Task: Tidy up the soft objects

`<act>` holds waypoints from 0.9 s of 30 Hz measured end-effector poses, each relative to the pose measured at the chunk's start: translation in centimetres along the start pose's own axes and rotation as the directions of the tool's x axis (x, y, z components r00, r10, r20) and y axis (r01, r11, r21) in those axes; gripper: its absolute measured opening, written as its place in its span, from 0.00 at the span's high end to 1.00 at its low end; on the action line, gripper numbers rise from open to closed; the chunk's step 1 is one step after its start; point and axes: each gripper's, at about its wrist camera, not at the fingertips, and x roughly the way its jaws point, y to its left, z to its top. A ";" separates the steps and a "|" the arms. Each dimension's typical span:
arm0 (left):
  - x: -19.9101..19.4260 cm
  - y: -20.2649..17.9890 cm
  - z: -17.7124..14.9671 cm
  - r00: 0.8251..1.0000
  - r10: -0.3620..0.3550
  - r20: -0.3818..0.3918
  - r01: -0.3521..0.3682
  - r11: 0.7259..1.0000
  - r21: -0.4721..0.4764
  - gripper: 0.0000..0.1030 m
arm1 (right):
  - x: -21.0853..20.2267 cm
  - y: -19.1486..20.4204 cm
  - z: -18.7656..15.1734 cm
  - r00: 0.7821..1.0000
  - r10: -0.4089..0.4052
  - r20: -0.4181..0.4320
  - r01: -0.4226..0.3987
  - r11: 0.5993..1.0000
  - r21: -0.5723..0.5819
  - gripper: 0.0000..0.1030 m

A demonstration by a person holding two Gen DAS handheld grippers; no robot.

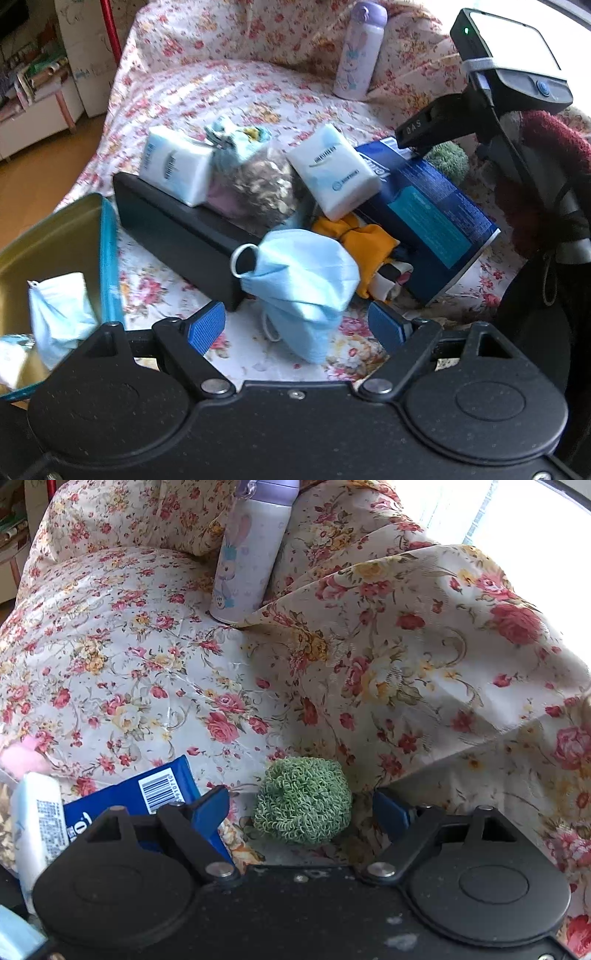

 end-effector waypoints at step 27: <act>0.6 1.8 0.9 0.997 -0.059 -0.044 0.051 0.986 -0.156 0.51 | -6.8 2.8 -2.0 0.856 0.460 0.236 -0.400 0.879 -0.260 0.19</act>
